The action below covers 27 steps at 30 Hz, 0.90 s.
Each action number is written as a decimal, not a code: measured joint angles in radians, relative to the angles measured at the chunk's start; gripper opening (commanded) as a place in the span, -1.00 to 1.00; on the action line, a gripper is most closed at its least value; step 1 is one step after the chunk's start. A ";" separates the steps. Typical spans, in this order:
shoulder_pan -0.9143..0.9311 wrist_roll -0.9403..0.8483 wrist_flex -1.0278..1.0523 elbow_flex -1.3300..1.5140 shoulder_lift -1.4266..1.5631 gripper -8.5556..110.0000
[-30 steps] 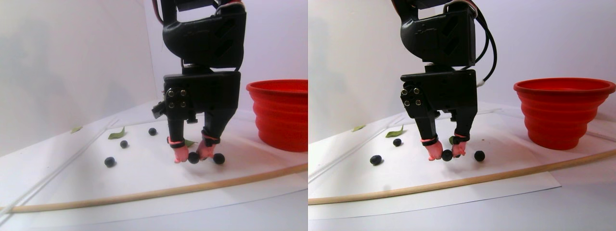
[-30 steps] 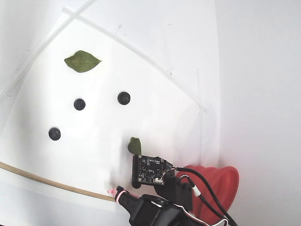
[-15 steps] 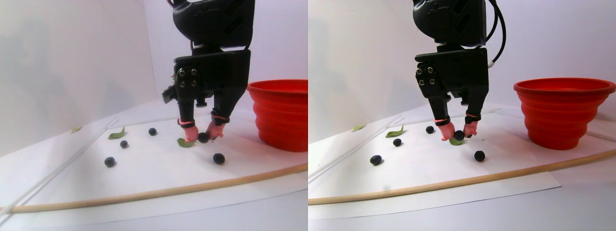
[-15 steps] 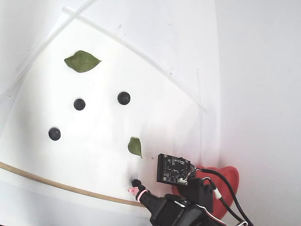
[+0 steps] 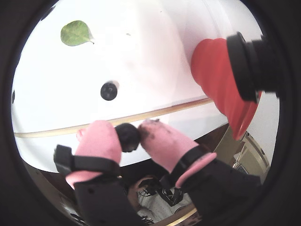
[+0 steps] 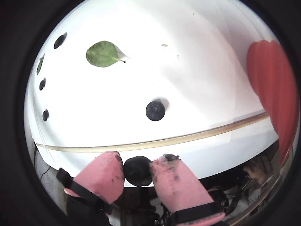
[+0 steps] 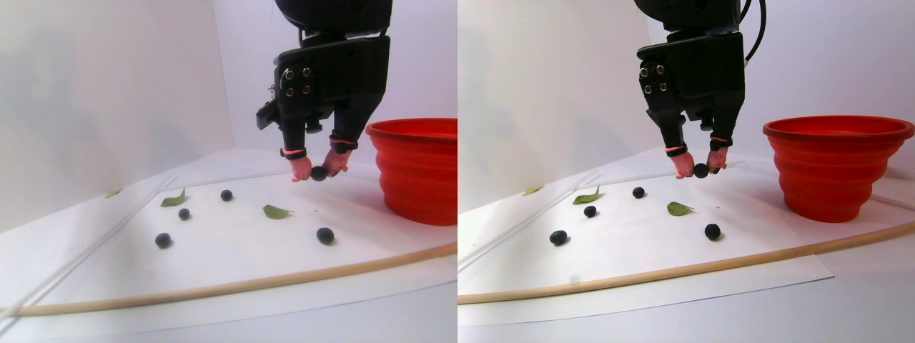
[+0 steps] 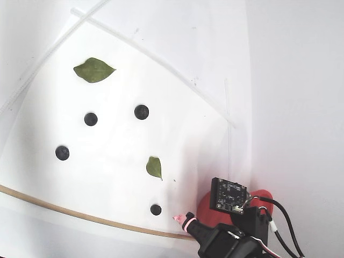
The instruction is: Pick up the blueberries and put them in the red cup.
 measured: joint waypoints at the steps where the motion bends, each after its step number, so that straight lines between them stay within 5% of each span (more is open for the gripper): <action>1: 0.003 0.000 0.009 0.000 0.009 -0.68; 27: 0.095 -0.031 0.190 -0.038 0.249 -0.68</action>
